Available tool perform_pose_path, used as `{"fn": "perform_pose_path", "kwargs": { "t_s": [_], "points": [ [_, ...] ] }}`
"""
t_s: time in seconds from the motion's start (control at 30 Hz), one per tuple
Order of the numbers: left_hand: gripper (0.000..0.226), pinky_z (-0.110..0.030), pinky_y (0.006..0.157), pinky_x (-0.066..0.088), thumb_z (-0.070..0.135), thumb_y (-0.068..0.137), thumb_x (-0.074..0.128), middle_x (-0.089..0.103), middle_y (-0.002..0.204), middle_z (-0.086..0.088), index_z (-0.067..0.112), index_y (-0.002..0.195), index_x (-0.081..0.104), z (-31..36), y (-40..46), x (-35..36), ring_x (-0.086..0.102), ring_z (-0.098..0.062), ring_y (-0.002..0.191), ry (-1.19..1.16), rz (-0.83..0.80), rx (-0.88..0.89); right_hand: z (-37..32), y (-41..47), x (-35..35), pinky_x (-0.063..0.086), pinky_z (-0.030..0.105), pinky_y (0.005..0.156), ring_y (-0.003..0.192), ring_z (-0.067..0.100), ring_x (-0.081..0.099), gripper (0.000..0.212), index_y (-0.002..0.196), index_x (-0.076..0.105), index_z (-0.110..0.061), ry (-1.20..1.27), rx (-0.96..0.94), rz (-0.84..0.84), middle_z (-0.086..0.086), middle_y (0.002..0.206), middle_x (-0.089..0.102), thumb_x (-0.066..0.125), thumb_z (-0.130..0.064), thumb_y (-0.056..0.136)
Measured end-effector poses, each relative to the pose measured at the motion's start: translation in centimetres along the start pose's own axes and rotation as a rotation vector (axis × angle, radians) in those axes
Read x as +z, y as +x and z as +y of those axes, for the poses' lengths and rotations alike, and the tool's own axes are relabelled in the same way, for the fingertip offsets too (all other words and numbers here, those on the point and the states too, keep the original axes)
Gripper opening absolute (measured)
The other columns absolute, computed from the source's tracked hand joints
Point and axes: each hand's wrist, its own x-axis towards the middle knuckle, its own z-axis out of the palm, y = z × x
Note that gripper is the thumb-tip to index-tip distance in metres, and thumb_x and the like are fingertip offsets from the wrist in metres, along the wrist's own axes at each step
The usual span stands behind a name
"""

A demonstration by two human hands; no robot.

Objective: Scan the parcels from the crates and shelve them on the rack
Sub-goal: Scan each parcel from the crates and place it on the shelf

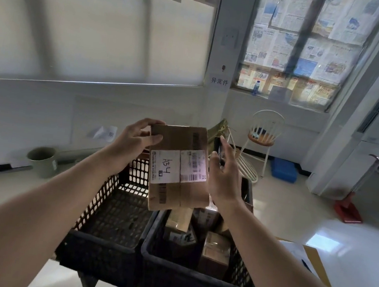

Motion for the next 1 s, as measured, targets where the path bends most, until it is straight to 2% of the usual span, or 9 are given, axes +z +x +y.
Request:
{"fn": "perform_pose_path", "kwargs": {
  "t_s": [0.07, 0.2, 0.3, 0.37, 0.5, 0.67, 0.83, 0.9, 1.0],
  "points": [
    [0.027, -0.043, 0.082, 0.061, 0.021, 0.102, 0.064, 0.08, 0.104, -0.004, 0.036, 0.124, 0.068, 0.4, -0.6, -0.4, 0.077, -0.025, 0.097, -0.024, 0.015, -0.011, -0.1, -0.1, 0.2, 0.039, 0.062, 0.121, 0.152, 0.022, 0.038, 0.053, 0.164, 0.032, -0.04, 0.054, -0.015, -0.025, -0.002, 0.17, 0.035, 0.045, -0.041, 0.113],
    [0.031, -0.044, 0.082, 0.06, 0.028, 0.102, 0.064, 0.079, 0.11, -0.006, 0.038, 0.131, 0.061, 1.2, -2.1, -0.4, 0.077, -0.024, 0.097, -0.044, 0.11, -0.024, -0.1, 0.0, 0.5, 0.052, 0.063, 0.109, 0.143, 0.029, 0.053, 0.052, 0.161, 0.028, -0.052, 0.199, -0.041, -0.159, 0.007, 0.162, 0.048, 0.042, -0.047, 0.111],
    [0.036, -0.041, 0.079, 0.06, 0.035, 0.1, 0.066, 0.074, 0.116, -0.011, 0.032, 0.132, 0.052, 1.6, -3.8, 0.3, 0.076, -0.027, 0.099, -0.059, 0.231, -0.022, 0.0, 0.0, 0.6, 0.063, 0.045, 0.091, 0.123, 0.018, 0.066, 0.049, 0.158, 0.03, -0.058, 0.298, -0.063, -0.225, 0.002, 0.147, 0.06, 0.042, -0.049, 0.111],
    [0.039, -0.045, 0.082, 0.062, 0.037, 0.098, 0.069, 0.068, 0.122, -0.014, 0.028, 0.13, 0.049, 1.9, -5.4, 0.8, 0.072, -0.033, 0.106, -0.078, 0.311, -0.018, -0.1, 0.0, 0.5, 0.061, 0.032, 0.082, 0.112, 0.009, 0.067, 0.047, 0.155, 0.032, -0.062, 0.335, -0.095, -0.256, -0.009, 0.132, 0.065, 0.043, -0.051, 0.111],
    [0.039, -0.048, 0.085, 0.063, 0.026, 0.097, 0.072, 0.063, 0.13, -0.013, 0.028, 0.131, 0.053, 2.6, -9.2, 2.0, 0.07, -0.035, 0.113, -0.037, 0.388, 0.021, -0.6, -0.7, 0.6, 0.062, 0.035, 0.086, 0.118, 0.019, 0.069, 0.046, 0.154, 0.035, -0.063, 0.446, -0.121, -0.337, -0.002, 0.131, 0.068, 0.046, -0.053, 0.11],
    [0.068, -0.035, 0.08, 0.063, 0.018, 0.095, 0.075, 0.069, 0.13, 0.01, 0.052, 0.148, 0.047, 3.6, -15.7, 3.2, 0.073, -0.014, 0.111, 0.068, 0.448, 0.059, -2.2, -3.5, 0.7, 0.065, 0.035, 0.074, 0.093, 0.005, 0.073, 0.048, 0.154, 0.037, -0.06, 0.552, -0.144, -0.45, -0.03, 0.098, 0.07, 0.05, -0.053, 0.109],
    [0.077, -0.035, 0.085, 0.063, 0.025, 0.096, 0.075, 0.06, 0.137, 0.01, 0.06, 0.152, 0.036, 6.1, -22.9, 3.6, 0.071, -0.016, 0.115, 0.196, 0.604, 0.036, -4.9, -7.4, 1.3, 0.062, 0.061, 0.086, 0.102, 0.029, 0.074, 0.047, 0.153, 0.038, -0.061, 0.609, -0.172, -0.588, -0.002, 0.111, 0.072, 0.051, -0.051, 0.109],
    [0.079, -0.033, 0.088, 0.063, 0.029, 0.095, 0.076, 0.059, 0.136, 0.007, 0.06, 0.154, 0.033, 7.2, -26.0, 3.5, 0.071, -0.013, 0.114, 0.255, 0.689, 0.04, -6.4, -9.3, 1.6, 0.062, 0.062, 0.086, 0.102, 0.031, 0.073, 0.048, 0.154, 0.038, -0.059, 0.638, -0.187, -0.64, 0.003, 0.108, 0.072, 0.051, -0.048, 0.11],
    [0.084, -0.026, 0.084, 0.062, 0.036, 0.091, 0.077, 0.061, 0.131, 0.01, 0.058, 0.157, 0.029, 8.7, -30.4, 3.1, 0.071, -0.004, 0.108, 0.319, 0.798, 0.054, -8.8, -12.2, 2.2, 0.065, 0.049, 0.081, 0.095, 0.015, 0.076, 0.049, 0.154, 0.039, -0.058, 0.712, -0.226, -0.72, 0.0, 0.111, 0.073, 0.054, -0.05, 0.108]
  ]
}}
